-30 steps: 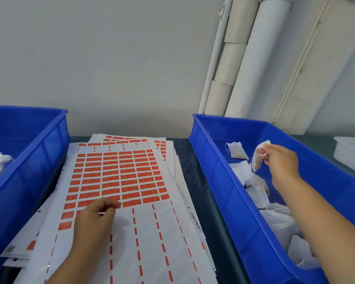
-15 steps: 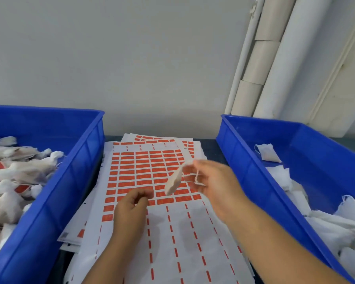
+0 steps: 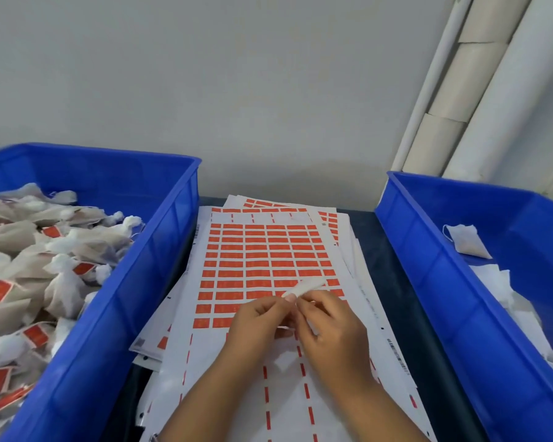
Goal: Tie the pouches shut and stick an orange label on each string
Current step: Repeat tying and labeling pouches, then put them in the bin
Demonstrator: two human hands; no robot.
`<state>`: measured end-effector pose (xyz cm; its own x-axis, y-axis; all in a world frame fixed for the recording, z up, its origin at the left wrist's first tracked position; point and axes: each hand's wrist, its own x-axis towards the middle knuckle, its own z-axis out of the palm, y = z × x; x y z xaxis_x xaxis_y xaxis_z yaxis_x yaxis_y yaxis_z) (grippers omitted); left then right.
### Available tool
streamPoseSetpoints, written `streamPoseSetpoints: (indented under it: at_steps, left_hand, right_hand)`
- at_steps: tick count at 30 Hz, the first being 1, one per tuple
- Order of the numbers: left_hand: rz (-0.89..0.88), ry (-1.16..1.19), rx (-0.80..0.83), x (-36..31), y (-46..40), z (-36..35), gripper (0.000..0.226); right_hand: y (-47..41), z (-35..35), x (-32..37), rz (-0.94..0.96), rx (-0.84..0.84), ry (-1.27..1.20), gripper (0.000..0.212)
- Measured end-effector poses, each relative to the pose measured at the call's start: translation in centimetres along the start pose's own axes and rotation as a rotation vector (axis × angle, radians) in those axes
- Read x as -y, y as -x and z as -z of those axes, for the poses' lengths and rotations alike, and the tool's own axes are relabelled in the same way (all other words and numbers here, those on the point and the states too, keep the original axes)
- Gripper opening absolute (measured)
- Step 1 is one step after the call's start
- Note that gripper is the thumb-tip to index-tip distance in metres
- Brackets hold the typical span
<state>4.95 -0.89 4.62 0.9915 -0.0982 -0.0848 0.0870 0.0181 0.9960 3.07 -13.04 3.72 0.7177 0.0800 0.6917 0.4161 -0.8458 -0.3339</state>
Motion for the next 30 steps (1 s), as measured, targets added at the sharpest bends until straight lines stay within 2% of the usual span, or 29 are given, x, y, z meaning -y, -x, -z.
streamPoseSetpoints:
  at_steps: [4, 8, 11, 13, 17, 24, 26, 28, 30]
  left_hand:
    - [0.061, 0.024, -0.040, 0.0, -0.2, 0.3, 0.014]
    - [0.112, 0.022, -0.026, -0.2, -0.2, 0.7, 0.019]
    - [0.125, 0.008, -0.024, -0.5, 0.0, 0.7, 0.020]
    - [0.111, -0.048, -0.015, -0.4, 0.1, 0.7, 0.018]
    - [0.025, -0.154, 0.085, -0.6, 0.6, 0.7, 0.019]
    - [-0.022, -0.199, 0.177, -0.8, 0.5, 1.4, 0.020]
    - [-0.017, -0.170, 0.200, -0.9, 0.5, 1.5, 0.014]
    - [0.002, -0.105, 0.251, -1.1, 0.5, 1.7, 0.016]
    - [0.029, -0.042, 0.293, -1.2, 0.6, 1.9, 0.019]
  right_hand:
    - [0.5, -0.2, -0.5, -0.007, -0.070, -0.081, 0.023]
    - [0.6, -0.1, -0.8, 0.012, -0.071, -0.131, 0.025]
    - [0.4, 0.2, -1.1, -0.060, -0.105, -0.194, 0.040]
    - [0.4, 0.4, -1.4, -0.111, -0.054, -0.216, 0.033]
    - [0.5, 0.6, -1.7, -0.180, 0.164, -0.317, 0.035]
    - [0.3, 0.9, -1.8, -0.035, 0.048, -0.366, 0.033]
    - [0.2, 1.0, -1.7, -0.046, 0.045, -0.412, 0.039]
    - [0.2, 1.0, -1.5, -0.101, 0.065, -0.450, 0.047]
    - [0.3, 1.0, -1.4, -0.133, 0.060, -0.437, 0.048]
